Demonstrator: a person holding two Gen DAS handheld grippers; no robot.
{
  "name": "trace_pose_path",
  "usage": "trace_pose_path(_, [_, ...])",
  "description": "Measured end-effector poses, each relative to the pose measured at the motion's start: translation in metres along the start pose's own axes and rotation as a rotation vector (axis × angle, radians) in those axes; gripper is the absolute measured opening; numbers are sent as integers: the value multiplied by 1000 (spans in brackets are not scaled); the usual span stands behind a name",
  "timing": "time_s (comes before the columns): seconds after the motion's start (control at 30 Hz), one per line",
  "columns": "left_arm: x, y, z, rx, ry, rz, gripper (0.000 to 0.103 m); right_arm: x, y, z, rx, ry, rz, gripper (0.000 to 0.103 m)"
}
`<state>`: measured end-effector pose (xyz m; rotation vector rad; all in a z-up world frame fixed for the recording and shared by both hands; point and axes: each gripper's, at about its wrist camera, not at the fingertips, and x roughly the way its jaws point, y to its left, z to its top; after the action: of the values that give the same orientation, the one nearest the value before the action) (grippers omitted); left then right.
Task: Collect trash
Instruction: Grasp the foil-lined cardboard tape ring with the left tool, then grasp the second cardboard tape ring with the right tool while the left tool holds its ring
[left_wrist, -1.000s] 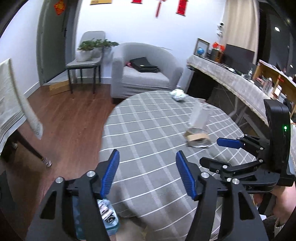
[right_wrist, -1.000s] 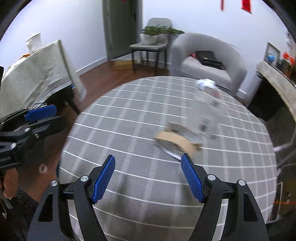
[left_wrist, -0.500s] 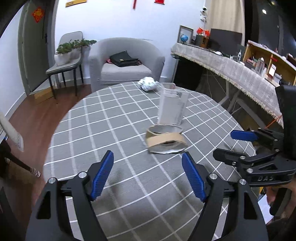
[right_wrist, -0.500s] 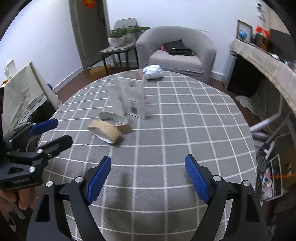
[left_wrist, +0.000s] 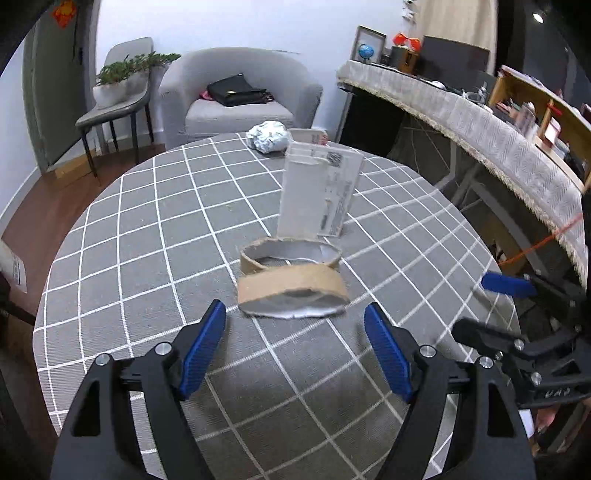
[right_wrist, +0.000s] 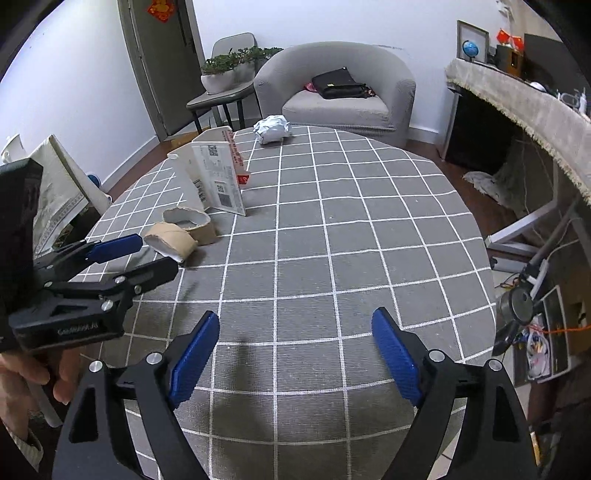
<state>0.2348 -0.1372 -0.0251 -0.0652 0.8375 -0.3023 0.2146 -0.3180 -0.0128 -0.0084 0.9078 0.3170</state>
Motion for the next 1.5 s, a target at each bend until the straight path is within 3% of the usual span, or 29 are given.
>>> trace_pose_path(0.13, [-2, 2, 6, -25, -2, -20, 81, -3, -1, 2, 10, -8, 13, 85])
trace_pose_path(0.4, [14, -3, 9, -6, 43, 10, 81, -1, 6, 7, 23, -15, 22, 85])
trace_pose_path(0.5, [19, -5, 11, 10, 59, 20, 70, 3, 6, 8, 29, -6, 19, 85])
trace_pose_path(0.6, [20, -3, 11, 19, 61, 17, 68, 7, 6, 9, 35, -3, 21, 85])
trace_pose_path(0.87, [1, 24, 8, -49, 48, 16, 67, 15, 23, 14, 18, -11, 77, 85])
trace_pose_path(1.07, [-17, 52, 5, -99, 26, 65, 67, 20, 41, 24, 26, -22, 102, 89])
trace_pose_path(1.5, [-47, 98, -2, -148, 17, 108, 68, 54, 90, 44, -56, -9, 63, 89])
